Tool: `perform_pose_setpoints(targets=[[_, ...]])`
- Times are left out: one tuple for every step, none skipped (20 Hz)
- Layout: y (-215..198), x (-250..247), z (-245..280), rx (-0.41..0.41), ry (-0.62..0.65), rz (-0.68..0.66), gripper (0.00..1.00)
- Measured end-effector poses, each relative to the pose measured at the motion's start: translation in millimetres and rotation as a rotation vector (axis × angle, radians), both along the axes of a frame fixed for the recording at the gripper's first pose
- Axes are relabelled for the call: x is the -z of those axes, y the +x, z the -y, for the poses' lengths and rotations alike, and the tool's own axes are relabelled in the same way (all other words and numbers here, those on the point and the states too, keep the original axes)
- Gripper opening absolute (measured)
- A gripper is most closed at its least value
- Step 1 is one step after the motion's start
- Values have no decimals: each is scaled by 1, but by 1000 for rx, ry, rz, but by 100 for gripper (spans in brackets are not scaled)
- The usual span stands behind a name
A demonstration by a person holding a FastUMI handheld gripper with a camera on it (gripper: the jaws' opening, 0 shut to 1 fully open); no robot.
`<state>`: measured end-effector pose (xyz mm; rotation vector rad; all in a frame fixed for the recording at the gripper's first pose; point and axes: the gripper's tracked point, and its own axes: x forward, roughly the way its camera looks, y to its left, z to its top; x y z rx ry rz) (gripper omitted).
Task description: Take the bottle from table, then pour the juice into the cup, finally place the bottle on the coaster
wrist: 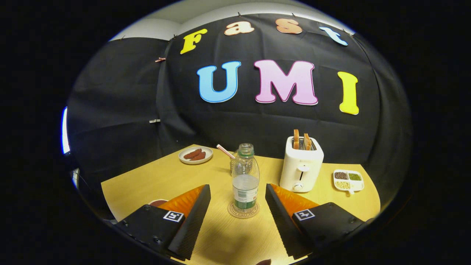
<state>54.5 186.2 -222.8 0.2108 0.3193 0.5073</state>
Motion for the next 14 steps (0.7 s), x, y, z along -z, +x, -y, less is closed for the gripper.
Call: perform_pose_setpoints(targets=[[-5, -13, 3, 2, 5, 11, 93], [-8, -24, 5, 5, 0, 26, 94], [-12, -36, 9, 3, -11, 44, 94], [-16, -47, 13, 0, -24, 62, 94], [-21, -56, 17, 1, -35, 77, 94], [-26, -64, 19, -3, -44, 83, 94], [-32, -71, 21, -3, -47, 84, 94], [-38, -79, 22, -1, -46, 83, 94], [-43, -87, 25, 7, -49, 87, 94], [-48, -95, 28, 16, -57, 97, 95], [-52, -101, 32, 25, -70, 111, 96], [-57, -107, 37, 34, -83, 125, 98], [-60, -110, 39, 43, -90, 132, 97], [-63, -114, 42, 50, -87, 133, 97]])
